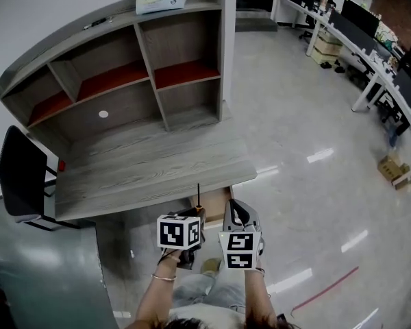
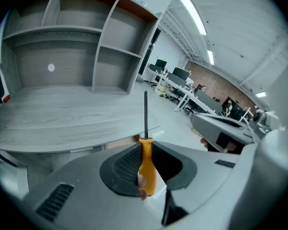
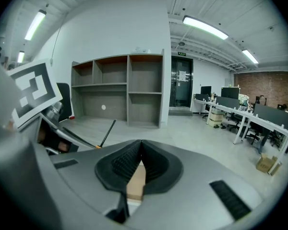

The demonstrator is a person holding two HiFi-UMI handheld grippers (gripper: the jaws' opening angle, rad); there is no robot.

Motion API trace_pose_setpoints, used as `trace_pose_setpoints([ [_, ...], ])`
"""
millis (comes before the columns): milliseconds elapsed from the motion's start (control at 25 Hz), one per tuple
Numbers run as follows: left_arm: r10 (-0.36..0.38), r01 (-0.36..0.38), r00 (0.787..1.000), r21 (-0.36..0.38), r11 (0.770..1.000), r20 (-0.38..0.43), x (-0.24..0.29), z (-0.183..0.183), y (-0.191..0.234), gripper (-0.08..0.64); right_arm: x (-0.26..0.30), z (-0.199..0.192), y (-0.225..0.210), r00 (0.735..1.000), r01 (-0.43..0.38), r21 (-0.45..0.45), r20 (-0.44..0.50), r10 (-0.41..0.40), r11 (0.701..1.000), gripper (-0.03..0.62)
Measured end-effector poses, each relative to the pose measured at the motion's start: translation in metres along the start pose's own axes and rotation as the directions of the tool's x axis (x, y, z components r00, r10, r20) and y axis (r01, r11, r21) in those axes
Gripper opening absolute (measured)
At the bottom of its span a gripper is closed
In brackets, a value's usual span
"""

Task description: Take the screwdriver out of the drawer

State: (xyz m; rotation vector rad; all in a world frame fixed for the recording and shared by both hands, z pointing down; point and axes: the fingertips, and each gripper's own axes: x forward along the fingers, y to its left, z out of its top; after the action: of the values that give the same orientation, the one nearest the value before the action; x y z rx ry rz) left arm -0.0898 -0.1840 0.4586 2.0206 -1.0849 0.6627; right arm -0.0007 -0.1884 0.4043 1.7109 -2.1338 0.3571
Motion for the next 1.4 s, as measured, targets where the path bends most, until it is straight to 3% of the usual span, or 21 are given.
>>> trace_pose_setpoints([
  [480, -0.034, 0.027, 0.993, 0.06, 0.998, 0.112, -0.045, 0.029, -0.017, 0.078, -0.032, 0.037, 0.007, 0.997, 0.01, -0.017, 0.074, -0.008, 1.0, 0.026],
  [640, -0.031, 0.024, 0.987, 0.049, 0.998, 0.155, -0.056, 0.039, -0.022, 0.078, -0.039, 0.046, 0.004, 0.995, -0.002, -0.025, 0.103, 0.004, 1.0, 0.026],
  [960, -0.009, -0.001, 0.966, 0.041, 0.999, 0.257, -0.082, 0.054, -0.057, 0.078, -0.069, 0.062, -0.015, 0.989, -0.021, -0.058, 0.147, 0.029, 0.998, 0.026],
  [1400, 0.042, -0.069, 0.934, 0.064, 0.996, 0.354, -0.118, 0.038, -0.101, 0.078, -0.12, 0.068, -0.027, 0.979, -0.071, -0.077, 0.185, 0.084, 0.994, 0.026],
])
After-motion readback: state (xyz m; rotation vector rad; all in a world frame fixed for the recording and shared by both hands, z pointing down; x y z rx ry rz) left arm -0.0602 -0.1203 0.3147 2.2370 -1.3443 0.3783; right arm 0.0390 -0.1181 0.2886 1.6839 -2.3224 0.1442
